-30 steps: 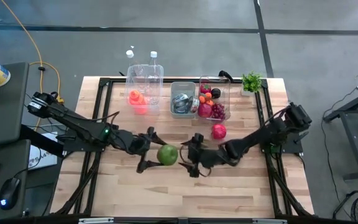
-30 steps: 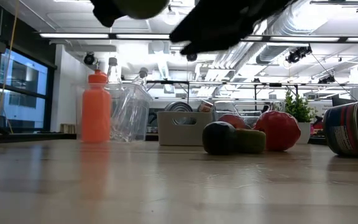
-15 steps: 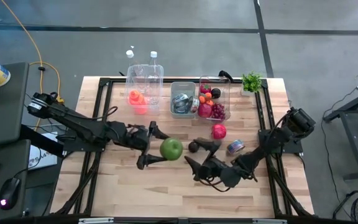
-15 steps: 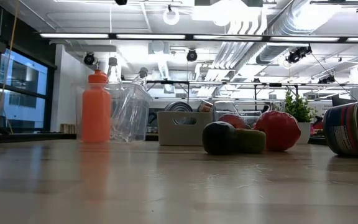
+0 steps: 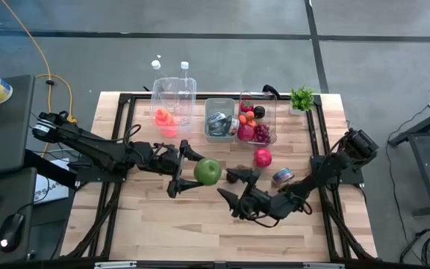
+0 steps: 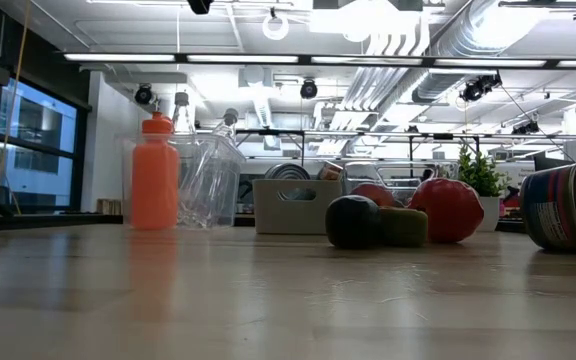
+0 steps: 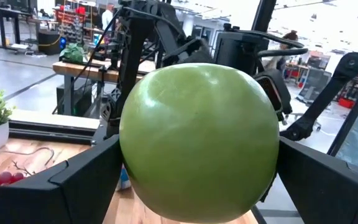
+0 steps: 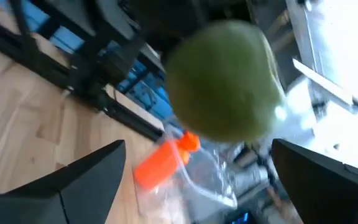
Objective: Pick & Place Food Item
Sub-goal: Put the green apple into the transparent bin
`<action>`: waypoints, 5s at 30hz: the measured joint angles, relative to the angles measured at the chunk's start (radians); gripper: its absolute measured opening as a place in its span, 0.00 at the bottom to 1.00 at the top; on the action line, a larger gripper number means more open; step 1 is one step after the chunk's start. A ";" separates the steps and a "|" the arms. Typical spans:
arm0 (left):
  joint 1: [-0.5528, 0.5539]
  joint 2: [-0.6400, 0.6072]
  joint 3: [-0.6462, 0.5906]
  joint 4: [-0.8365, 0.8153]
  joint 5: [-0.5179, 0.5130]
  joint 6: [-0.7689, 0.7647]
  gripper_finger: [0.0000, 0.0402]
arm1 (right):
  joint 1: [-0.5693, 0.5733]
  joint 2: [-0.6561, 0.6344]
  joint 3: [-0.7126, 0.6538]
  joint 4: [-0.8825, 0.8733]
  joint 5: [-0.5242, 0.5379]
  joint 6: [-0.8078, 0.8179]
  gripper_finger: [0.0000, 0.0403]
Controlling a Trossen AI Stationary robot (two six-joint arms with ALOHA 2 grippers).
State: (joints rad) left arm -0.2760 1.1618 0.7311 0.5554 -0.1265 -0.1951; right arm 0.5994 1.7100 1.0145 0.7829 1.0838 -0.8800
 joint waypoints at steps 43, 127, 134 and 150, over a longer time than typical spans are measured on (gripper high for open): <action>0.001 0.086 0.000 0.221 0.032 0.011 0.96 | -0.110 0.002 0.002 0.239 -0.332 -0.516 0.96; 0.055 0.121 0.000 0.255 0.042 0.096 1.00 | -0.056 0.004 -0.001 -0.274 0.115 0.097 0.75; 0.019 0.099 0.001 0.154 0.043 0.166 1.00 | -0.051 0.003 -0.001 -0.685 0.378 0.557 0.75; -0.076 0.101 0.000 -0.037 0.043 0.394 1.00 | -0.057 -0.051 0.002 -1.529 0.188 1.577 0.75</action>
State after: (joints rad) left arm -0.3520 1.2633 0.7307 0.5180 -0.0834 0.1992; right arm 0.5421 1.6585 1.0161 -0.7457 1.2714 0.6967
